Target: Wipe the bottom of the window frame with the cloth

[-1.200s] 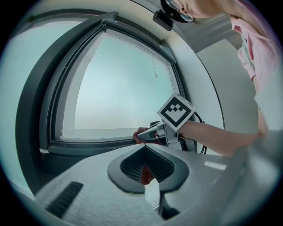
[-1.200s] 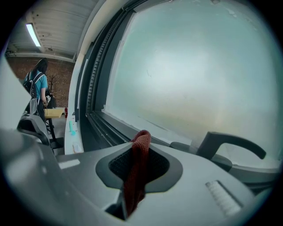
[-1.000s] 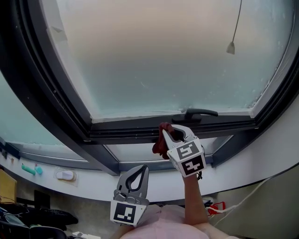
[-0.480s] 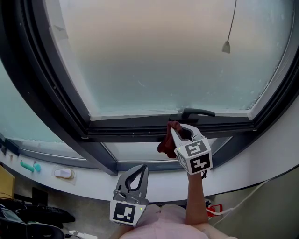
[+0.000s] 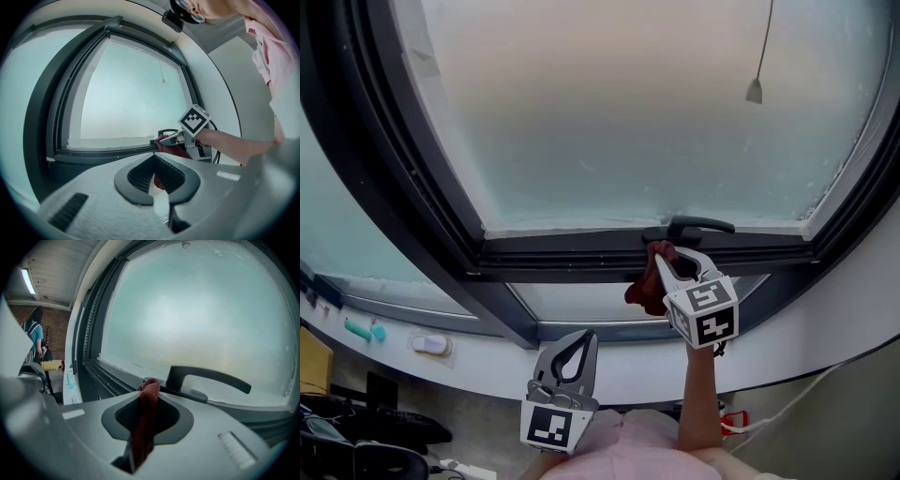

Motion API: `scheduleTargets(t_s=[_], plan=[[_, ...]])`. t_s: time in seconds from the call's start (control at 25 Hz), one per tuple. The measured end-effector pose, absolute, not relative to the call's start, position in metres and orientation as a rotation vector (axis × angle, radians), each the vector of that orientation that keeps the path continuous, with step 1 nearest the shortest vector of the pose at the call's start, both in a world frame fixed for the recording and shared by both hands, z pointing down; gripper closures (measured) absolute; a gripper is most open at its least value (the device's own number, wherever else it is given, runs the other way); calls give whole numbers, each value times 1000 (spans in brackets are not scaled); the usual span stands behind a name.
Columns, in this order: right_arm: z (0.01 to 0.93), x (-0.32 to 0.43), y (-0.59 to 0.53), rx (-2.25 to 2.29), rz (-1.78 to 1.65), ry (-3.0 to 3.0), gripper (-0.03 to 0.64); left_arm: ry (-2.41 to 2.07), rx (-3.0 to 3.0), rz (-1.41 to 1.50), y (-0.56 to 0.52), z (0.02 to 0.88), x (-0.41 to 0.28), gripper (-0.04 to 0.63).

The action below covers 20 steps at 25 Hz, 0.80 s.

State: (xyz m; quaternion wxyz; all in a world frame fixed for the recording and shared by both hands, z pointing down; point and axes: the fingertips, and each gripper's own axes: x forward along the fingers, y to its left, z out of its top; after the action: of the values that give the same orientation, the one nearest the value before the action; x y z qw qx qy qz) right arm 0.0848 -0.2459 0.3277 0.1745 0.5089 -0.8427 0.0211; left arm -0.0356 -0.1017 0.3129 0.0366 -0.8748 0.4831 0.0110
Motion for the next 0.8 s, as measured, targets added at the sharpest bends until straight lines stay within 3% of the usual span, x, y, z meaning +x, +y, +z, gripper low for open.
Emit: scheduleTargets(t_s=[0.48,0.6,0.8], plan=[[321,78,-239,1524,110,-2412,560,1551,-2655,52,-89,315,-77,595],[293,48,-226,1499,229,-2679,560,1580,-2648,46,-86,315,-97,595],[268,-40,-208,1353,86,-2806,560,1652,-2617,31,-80,314,-140,595]])
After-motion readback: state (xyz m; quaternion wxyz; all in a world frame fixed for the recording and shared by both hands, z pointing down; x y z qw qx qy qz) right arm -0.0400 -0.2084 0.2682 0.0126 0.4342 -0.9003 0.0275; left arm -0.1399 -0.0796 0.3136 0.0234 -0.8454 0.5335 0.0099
